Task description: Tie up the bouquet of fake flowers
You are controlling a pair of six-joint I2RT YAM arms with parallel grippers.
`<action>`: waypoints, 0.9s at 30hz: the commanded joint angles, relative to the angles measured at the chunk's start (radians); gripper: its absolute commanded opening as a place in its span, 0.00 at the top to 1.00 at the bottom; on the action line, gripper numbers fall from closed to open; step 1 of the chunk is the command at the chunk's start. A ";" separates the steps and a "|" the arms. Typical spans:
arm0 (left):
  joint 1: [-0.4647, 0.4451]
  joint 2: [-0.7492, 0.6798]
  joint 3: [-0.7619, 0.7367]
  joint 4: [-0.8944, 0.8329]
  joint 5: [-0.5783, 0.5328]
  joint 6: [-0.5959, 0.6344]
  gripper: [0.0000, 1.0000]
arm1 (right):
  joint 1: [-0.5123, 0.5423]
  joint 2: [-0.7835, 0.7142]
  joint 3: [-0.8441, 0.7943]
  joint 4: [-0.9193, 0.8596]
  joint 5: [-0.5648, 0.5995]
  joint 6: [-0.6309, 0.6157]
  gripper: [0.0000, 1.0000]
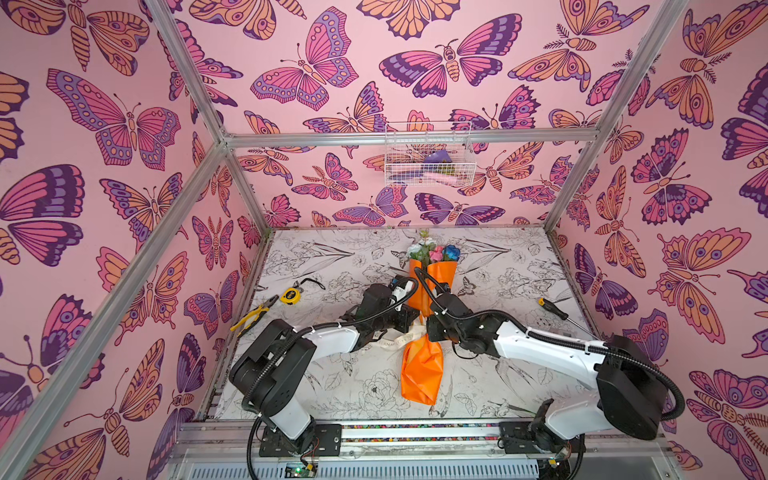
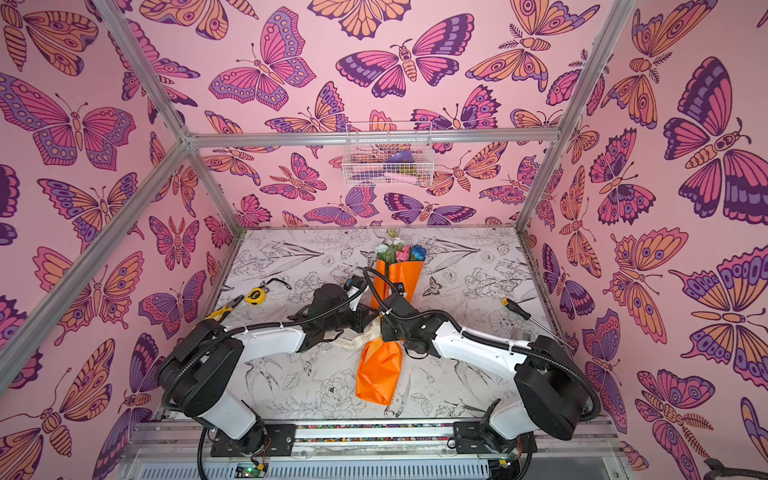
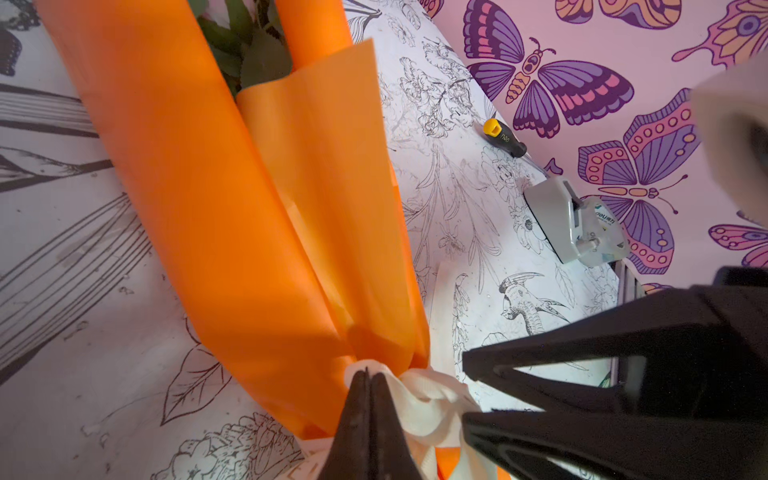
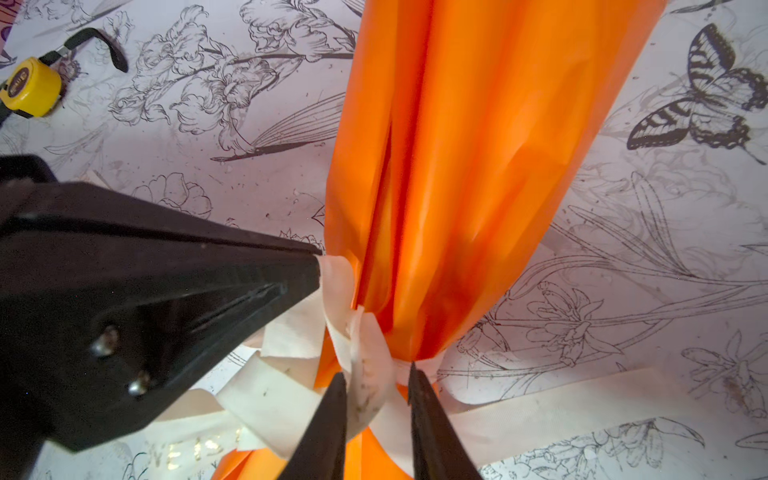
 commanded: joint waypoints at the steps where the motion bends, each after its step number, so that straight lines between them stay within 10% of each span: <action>1: -0.008 -0.041 -0.025 0.051 -0.010 0.079 1.00 | 0.004 -0.035 0.021 -0.045 0.021 -0.022 0.68; 27: -0.062 -0.071 -0.089 0.151 -0.071 0.217 1.00 | -0.047 0.043 0.117 0.014 -0.099 -0.282 0.70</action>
